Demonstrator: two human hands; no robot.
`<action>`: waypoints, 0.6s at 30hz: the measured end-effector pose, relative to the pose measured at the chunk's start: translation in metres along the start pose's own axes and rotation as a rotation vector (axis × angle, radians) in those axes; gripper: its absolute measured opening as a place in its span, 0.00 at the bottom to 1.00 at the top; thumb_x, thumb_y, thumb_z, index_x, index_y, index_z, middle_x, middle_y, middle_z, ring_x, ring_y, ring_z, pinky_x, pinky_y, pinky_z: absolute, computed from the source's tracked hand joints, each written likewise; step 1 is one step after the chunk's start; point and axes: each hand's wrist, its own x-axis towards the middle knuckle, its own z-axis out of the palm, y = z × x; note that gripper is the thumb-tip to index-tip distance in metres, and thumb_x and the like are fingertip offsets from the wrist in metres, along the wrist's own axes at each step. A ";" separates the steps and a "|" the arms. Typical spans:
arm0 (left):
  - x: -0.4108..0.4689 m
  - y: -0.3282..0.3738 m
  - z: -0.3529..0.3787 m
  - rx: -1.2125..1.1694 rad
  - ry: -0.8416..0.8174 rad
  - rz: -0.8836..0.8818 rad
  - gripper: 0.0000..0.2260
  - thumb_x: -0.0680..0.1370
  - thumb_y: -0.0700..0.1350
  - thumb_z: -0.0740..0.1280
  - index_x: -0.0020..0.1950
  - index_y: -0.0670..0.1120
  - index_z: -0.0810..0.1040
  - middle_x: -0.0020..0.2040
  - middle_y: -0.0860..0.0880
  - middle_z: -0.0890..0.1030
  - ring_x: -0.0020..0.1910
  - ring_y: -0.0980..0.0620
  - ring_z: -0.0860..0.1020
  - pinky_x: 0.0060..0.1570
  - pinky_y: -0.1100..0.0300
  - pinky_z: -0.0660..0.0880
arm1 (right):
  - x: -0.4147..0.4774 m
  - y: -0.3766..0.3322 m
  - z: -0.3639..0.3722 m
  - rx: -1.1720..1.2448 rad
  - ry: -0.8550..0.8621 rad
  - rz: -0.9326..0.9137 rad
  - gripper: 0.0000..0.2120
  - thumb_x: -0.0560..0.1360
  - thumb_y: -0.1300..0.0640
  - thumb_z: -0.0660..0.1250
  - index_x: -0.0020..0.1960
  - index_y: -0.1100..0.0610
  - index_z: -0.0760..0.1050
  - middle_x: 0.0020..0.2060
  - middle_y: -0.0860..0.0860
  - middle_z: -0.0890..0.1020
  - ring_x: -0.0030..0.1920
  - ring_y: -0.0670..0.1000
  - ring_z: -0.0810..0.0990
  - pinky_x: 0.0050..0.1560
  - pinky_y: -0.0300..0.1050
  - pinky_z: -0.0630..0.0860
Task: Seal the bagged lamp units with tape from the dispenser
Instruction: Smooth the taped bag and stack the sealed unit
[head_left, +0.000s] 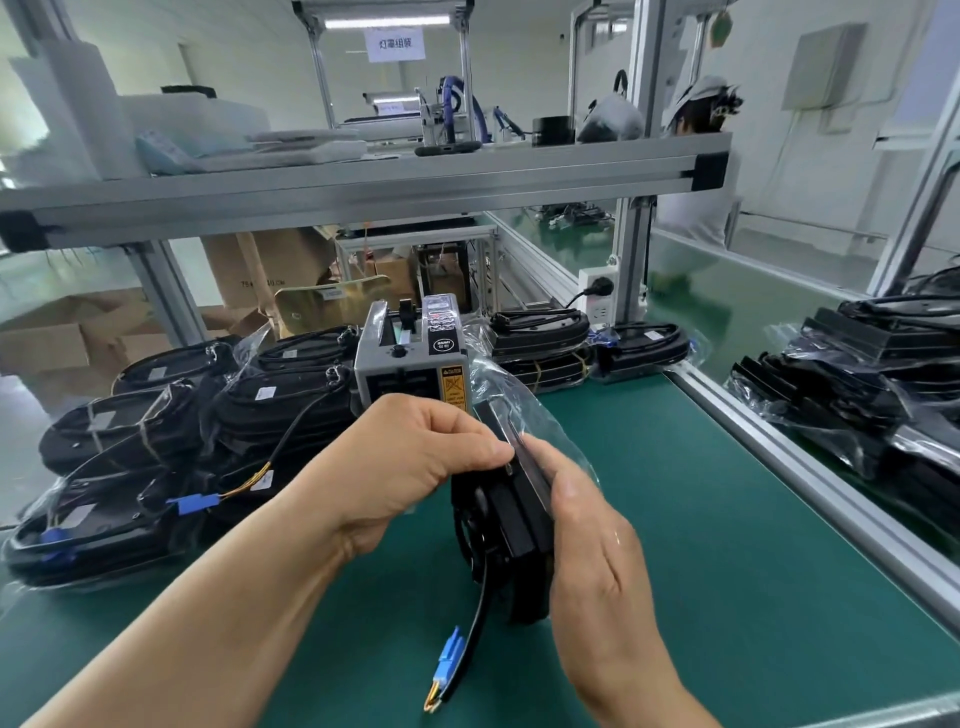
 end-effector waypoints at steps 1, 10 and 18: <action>0.000 -0.001 0.001 -0.024 0.006 0.006 0.05 0.72 0.39 0.75 0.37 0.40 0.83 0.26 0.52 0.79 0.21 0.63 0.71 0.24 0.73 0.65 | 0.000 0.000 0.000 -0.003 0.001 -0.004 0.21 0.80 0.44 0.51 0.67 0.44 0.75 0.61 0.33 0.80 0.64 0.36 0.76 0.63 0.32 0.72; 0.001 -0.009 0.002 -0.015 0.098 0.038 0.05 0.71 0.38 0.76 0.37 0.38 0.84 0.31 0.47 0.82 0.26 0.59 0.76 0.28 0.72 0.69 | 0.000 0.002 0.003 -0.037 0.000 -0.018 0.23 0.79 0.41 0.50 0.68 0.45 0.74 0.62 0.35 0.79 0.65 0.37 0.75 0.65 0.36 0.72; -0.001 -0.016 0.005 0.007 0.133 0.121 0.05 0.70 0.42 0.76 0.35 0.45 0.84 0.32 0.48 0.83 0.30 0.57 0.79 0.32 0.69 0.74 | 0.000 -0.001 0.004 -0.050 -0.016 -0.032 0.23 0.77 0.38 0.48 0.65 0.39 0.74 0.59 0.30 0.79 0.62 0.34 0.76 0.59 0.28 0.72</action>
